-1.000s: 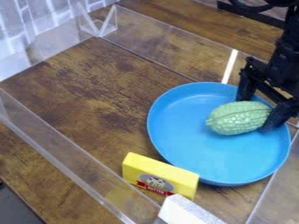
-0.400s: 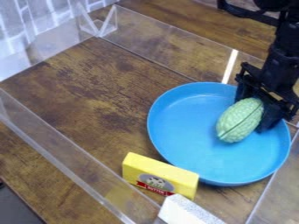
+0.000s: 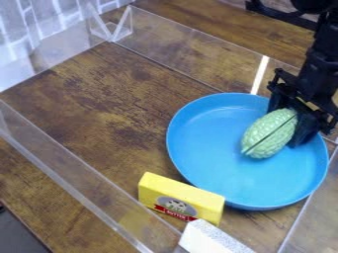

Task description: Put the green object in the blue tray

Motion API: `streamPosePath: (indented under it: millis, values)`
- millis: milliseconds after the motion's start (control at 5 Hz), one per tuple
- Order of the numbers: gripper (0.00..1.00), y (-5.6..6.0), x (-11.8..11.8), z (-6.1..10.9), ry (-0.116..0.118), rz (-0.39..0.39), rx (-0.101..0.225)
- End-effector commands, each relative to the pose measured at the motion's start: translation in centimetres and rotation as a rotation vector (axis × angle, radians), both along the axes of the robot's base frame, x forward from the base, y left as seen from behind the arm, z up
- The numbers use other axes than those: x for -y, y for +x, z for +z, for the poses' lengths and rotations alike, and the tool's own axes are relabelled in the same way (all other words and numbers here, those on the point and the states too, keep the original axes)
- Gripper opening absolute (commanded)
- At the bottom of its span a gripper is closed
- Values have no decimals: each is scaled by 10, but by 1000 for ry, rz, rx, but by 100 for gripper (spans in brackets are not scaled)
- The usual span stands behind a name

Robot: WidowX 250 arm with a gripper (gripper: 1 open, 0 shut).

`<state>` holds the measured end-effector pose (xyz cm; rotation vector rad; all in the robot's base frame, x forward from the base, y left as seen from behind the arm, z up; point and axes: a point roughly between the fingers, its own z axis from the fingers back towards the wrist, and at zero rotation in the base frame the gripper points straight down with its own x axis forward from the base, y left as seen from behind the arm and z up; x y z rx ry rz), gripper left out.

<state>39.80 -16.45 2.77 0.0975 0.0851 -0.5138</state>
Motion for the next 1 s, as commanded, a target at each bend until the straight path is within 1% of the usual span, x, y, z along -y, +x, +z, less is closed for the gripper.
streamPosePath:
  millis: [0,200,600,800]
  values:
    - [0,3,0,26,-24,-10,51]
    - [0,2,-11,28,-20,-13,37]
    - [0,-1,8,48,-11,-118,8]
    - [0,4,1,57,13,-92,-2]
